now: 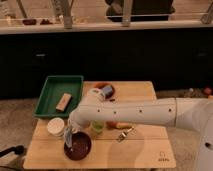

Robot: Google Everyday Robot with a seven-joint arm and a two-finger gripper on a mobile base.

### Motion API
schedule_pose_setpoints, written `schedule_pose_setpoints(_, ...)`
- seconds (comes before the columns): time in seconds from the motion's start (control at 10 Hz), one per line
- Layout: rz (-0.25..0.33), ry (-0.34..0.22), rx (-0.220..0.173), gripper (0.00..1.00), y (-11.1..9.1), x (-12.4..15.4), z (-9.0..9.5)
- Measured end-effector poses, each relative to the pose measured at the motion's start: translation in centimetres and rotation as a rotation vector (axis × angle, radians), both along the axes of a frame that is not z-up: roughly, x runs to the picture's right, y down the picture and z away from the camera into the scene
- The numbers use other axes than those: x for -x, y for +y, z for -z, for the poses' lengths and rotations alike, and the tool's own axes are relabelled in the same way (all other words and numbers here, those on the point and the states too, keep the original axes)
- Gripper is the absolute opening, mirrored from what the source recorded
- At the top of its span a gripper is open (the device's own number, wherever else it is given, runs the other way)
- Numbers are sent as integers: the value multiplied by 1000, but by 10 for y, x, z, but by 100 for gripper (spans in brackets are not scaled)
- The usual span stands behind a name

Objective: Wipe purple bowl with towel

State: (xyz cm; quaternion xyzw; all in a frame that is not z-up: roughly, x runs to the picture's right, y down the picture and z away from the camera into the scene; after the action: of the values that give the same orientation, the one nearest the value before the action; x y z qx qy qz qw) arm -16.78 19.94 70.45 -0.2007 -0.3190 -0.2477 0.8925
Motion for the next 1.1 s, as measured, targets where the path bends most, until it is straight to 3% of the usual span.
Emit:
schedule_pose_setpoints(0.4,11,-12,14,0,27,4,3)
schedule_pose_setpoints(1.1,-37,2,19,0,42,-11,-1)
